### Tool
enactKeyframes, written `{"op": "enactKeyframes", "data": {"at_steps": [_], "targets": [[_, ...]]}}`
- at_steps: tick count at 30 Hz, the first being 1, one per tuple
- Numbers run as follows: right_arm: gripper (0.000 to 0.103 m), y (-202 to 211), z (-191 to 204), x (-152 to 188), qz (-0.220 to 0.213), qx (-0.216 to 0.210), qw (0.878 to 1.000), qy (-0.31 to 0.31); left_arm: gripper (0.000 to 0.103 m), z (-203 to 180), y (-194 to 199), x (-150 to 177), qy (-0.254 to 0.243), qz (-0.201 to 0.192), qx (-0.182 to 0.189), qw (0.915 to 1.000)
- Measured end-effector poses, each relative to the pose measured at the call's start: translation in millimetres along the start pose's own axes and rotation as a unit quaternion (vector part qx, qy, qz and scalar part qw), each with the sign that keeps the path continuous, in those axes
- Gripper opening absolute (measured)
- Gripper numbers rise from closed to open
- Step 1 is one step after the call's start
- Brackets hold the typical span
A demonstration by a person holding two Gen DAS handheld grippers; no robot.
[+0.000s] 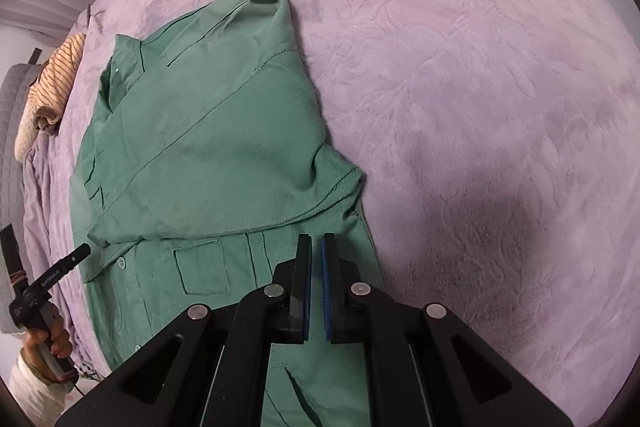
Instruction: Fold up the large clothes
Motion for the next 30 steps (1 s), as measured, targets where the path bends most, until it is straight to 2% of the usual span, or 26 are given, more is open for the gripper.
{"op": "enactKeyframes", "data": {"at_steps": [6, 14, 19, 22, 23, 24, 25, 27, 30], "targets": [[0.006, 10, 20, 12, 0.010, -0.007, 1.000, 0.008, 0.045, -4, 18, 34, -0.003, 0.004, -0.002, 1.0000], [0.006, 20, 45, 27, 0.021, -0.007, 0.999, 0.024, 0.045, -8, 42, 64, 0.004, 0.006, -0.007, 0.9999], [0.006, 26, 62, 33, 0.021, -0.001, 0.999, 0.047, 0.045, -13, 48, 66, 0.002, 0.002, -0.029, 0.9996], [0.007, 29, 69, 35, 0.023, -0.001, 0.998, 0.055, 0.045, -7, 51, 68, 0.008, 0.003, -0.024, 0.9997], [0.010, 29, 71, 35, 0.022, 0.000, 0.998, 0.057, 0.052, -6, 52, 67, 0.010, 0.004, -0.025, 0.9996], [0.016, 31, 73, 36, 0.021, 0.001, 0.998, 0.059, 0.063, -5, 53, 68, 0.012, 0.003, -0.027, 0.9996], [0.022, 33, 75, 36, 0.019, 0.001, 0.998, 0.061, 0.082, -4, 56, 69, 0.014, -0.004, -0.029, 0.9995], [0.047, 36, 78, 36, 0.015, 0.003, 0.998, 0.063, 0.086, -4, 63, 70, 0.013, -0.018, -0.035, 0.9991], [0.048, 40, 85, 36, 0.010, 0.005, 0.997, 0.073, 0.086, -4, 63, 71, 0.013, -0.013, -0.033, 0.9993]]}}
Point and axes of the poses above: each gripper's, at about its wrist camera, not at the fingertips, and y roughly against the way its jaws point, z to its left, x to its underside, the point moved 5 cm from there along -y, roughly the way its jaws point, and after that the axes turned 12 degrees about z, right-handed, at the moved point
